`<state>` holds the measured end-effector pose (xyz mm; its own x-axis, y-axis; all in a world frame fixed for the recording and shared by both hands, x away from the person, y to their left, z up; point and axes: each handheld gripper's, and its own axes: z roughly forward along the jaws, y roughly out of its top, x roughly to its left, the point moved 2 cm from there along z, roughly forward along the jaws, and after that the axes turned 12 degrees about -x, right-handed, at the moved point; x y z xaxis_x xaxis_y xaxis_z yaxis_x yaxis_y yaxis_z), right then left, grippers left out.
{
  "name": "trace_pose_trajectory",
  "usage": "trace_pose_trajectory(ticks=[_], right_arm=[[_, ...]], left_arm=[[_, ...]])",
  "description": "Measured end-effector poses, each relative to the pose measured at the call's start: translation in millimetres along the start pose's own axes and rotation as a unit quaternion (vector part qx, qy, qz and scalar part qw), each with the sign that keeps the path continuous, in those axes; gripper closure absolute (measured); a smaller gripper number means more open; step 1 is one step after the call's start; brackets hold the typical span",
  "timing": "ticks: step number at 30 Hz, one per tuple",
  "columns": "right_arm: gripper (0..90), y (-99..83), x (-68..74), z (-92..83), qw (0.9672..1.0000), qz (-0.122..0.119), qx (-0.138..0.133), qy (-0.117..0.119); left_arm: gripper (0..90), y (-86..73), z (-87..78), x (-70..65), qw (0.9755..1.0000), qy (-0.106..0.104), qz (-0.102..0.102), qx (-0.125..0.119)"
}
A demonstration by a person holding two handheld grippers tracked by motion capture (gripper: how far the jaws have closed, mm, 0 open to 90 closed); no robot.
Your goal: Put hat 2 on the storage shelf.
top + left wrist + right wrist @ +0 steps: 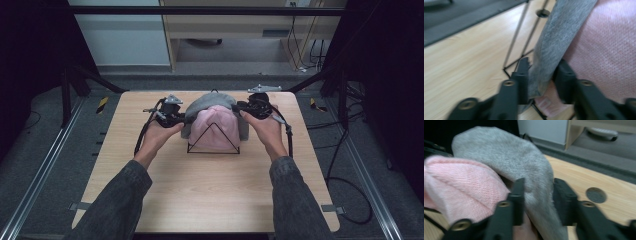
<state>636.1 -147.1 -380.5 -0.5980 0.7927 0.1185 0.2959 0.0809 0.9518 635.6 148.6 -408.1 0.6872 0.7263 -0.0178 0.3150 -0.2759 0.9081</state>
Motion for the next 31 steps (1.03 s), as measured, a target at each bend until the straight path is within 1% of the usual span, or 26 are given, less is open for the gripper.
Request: trace_pose_trajectory(ticks=[1,2,4,6,9,10,11,12,13,15,16,17,18,19,21,22,24,25,26,27,28,29,30,31], right_arm=[[54.7,1.9,-0.6,-5.8,1.0000,0.000,-0.008,-0.006],[50.4,3.7,-1.8,-14.5,0.9998,-0.005,-0.017,-0.014],[43.8,5.1,-4.1,-31.6,0.9993,-0.012,-0.023,-0.028],[38.2,4.2,-5.8,-45.4,0.9986,-0.016,-0.027,-0.042],[32.3,-6.3,-7.4,-67.4,0.9981,-0.014,-0.027,-0.053],[30.3,-12.4,-7.7,-73.3,0.9979,-0.015,-0.024,-0.058],[29.1,-17.6,-8.2,-77.1,0.9977,-0.016,-0.022,-0.062],[27.1,-27.1,-9.0,-82.4,0.9974,-0.016,-0.015,-0.068],[25.2,-34.8,-9.4,-85.8,0.9972,-0.018,-0.008,-0.072],[21.4,-48.5,-10.0,-90.8,0.9971,-0.010,-0.001,-0.075],[19.0,-56.3,-9.7,-92.7,0.9971,-0.005,0.008,-0.075],[16.7,-66.2,-9.1,-94.4,0.9966,0.003,0.018,-0.080],[15.7,-72.3,-8.5,-95.1,0.9962,0.005,0.027,-0.082],[14.4,-82.8,-6.3,-96.0,0.9955,0.002,0.042,-0.084],[12.5,-97.9,-2.4,-96.7,0.9943,-0.001,0.061,-0.087],[10.9,-107.0,-1.0,-96.9,0.9931,-0.003,0.076,-0.089],[10.0,-125.6,0.2,-96.9,0.9888,-0.013,0.111,-0.098],[9.8,-132.7,0.1,-97.1,0.9867,-0.016,0.125,-0.103],[9.5,-137.6,-0.6,-97.3,0.9852,-0.017,0.133,-0.106],[8.9,-143.7,-1.4,-97.5,0.9834,-0.018,0.146,-0.106],[9.1,-149.5,-2.3,-97.5,0.9817,-0.017,0.157,-0.107],[9.5,-154.3,-3.6,-97.7,0.9804,-0.013,0.163,-0.110],[9.4,-158.0,-4.2,-98.8,0.9800,-0.005,0.167,-0.109],[9.5,-159.7,-4.5,-99.9,0.9799,-0.005,0.167,-0.108]], left_arm=[[58.1,2.2,-6.2,1.3,0.9999,0.008,-0.004,-0.009],[52.9,5.0,-13.3,2.4,0.9997,0.012,-0.005,-0.018],[48.7,8.6,-23.3,3.4,0.9994,0.017,-0.001,-0.029],[44.3,10.7,-35.4,3.2,0.9992,0.025,0.006,-0.032],[36.5,4.2,-52.8,2.1,0.9992,0.029,0.019,-0.019],[32.6,0.6,-56.0,2.1,0.9993,0.029,0.018,-0.015],[30.1,-6.5,-60.4,2.1,0.9996,0.024,0.017,-0.002],[27.2,-12.9,-63.6,1.9,0.9995,0.021,0.020,0.008],[24.6,-17.9,-66.0,1.8,0.9993,0.024,0.024,0.014],[19.9,-32.9,-71.2,0.5,0.9987,0.028,0.029,0.030],[16.9,-42.9,-74.0,-0.6,0.9984,0.025,0.029,0.042],[14.4,-48.9,-75.6,-1.2,0.9981,0.022,0.032,0.049],[13.8,-59.7,-78.4,-3.5,0.9975,0.020,0.031,0.060],[12.4,-66.2,-80.2,-4.2,0.9972,0.019,0.033,0.065],[10.7,-83.9,-84.0,-6.3,0.9961,0.014,0.029,0.082],[9.7,-94.7,-86.2,-7.1,0.9958,0.012,0.023,0.088],[8.5,-111.0,-90.2,-6.3,0.9949,0.010,0.014,0.099],[8.0,-116.1,-91.5,-5.3,0.9947,0.010,0.009,0.102],[7.8,-121.7,-93.8,-3.6,0.9941,0.008,-0.001,0.108],[7.7,-126.5,-96.0,-1.7,0.9935,0.010,-0.007,0.114],[7.5,-130.7,-97.7,0.0,0.9925,0.016,-0.005,0.121],[7.4,-135.2,-99.3,1.7,0.9913,0.018,-0.007,0.130],[7.4,-138.8,-99.7,2.9,0.9909,0.017,-0.009,0.133],[7.3,-141.7,-99.8,4.2,0.9897,0.017,-0.008,0.142]])
